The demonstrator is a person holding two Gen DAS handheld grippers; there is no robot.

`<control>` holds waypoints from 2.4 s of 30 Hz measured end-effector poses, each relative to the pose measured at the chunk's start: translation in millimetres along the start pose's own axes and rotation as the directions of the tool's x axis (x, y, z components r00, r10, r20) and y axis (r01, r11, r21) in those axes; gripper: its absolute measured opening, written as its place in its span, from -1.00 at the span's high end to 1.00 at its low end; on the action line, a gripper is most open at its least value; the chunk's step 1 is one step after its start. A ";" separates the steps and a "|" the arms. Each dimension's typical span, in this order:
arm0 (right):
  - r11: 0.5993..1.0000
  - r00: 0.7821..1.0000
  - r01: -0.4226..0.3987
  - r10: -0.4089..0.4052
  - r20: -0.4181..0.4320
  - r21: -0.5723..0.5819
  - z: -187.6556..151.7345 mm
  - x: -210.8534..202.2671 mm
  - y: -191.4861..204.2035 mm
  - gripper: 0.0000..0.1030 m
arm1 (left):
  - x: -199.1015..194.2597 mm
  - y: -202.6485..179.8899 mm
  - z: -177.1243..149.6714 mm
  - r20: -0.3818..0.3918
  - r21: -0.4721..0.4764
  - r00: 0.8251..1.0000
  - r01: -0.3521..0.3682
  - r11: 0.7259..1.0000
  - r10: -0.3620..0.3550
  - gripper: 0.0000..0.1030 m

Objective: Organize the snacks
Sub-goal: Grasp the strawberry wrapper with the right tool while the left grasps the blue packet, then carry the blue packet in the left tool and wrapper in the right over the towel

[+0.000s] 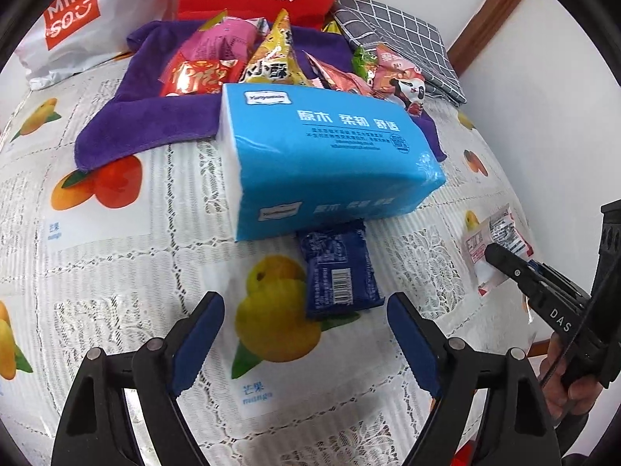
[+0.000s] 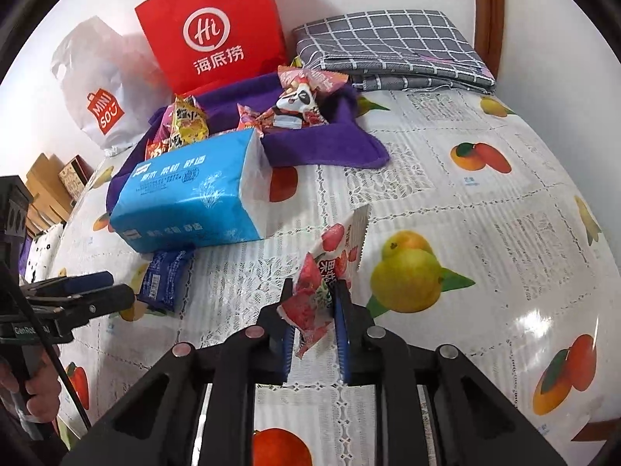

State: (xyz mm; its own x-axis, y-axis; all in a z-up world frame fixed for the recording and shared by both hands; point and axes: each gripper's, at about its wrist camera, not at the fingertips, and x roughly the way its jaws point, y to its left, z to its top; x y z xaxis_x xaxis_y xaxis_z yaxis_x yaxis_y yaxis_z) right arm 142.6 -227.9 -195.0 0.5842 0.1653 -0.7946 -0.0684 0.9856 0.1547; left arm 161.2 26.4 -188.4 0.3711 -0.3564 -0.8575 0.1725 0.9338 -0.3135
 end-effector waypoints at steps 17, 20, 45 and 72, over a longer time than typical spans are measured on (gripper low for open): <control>0.998 0.999 0.034 -0.036 0.025 0.056 2.4 -11.3 -27.6 0.68 | 15.8 -3.4 0.1 -0.024 0.000 1.000 0.013 1.000 -0.013 -0.64; 0.998 0.999 0.037 -0.039 0.028 0.056 3.6 -12.7 -28.8 0.68 | 19.1 -6.1 1.8 -0.024 0.001 1.000 0.015 1.000 -0.015 -0.67; 0.992 0.997 0.081 -0.082 0.009 0.097 -2.6 -17.7 -58.9 0.68 | 45.6 -55.0 13.1 0.068 0.157 0.965 -0.261 0.952 0.253 0.18; 0.999 0.996 0.009 -0.005 0.087 -0.047 33.0 -49.4 31.9 0.68 | -64.3 -15.9 29.9 0.158 0.044 0.987 -0.032 0.999 0.025 0.24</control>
State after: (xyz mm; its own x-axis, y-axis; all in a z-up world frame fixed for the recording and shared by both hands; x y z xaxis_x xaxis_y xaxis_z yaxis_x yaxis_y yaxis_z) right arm 138.3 -205.8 -131.5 0.6525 0.1570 -0.7414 -0.1015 0.9876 0.1198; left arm 161.9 33.5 -116.1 0.5146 -0.3339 -0.7897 0.2005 0.9424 -0.2679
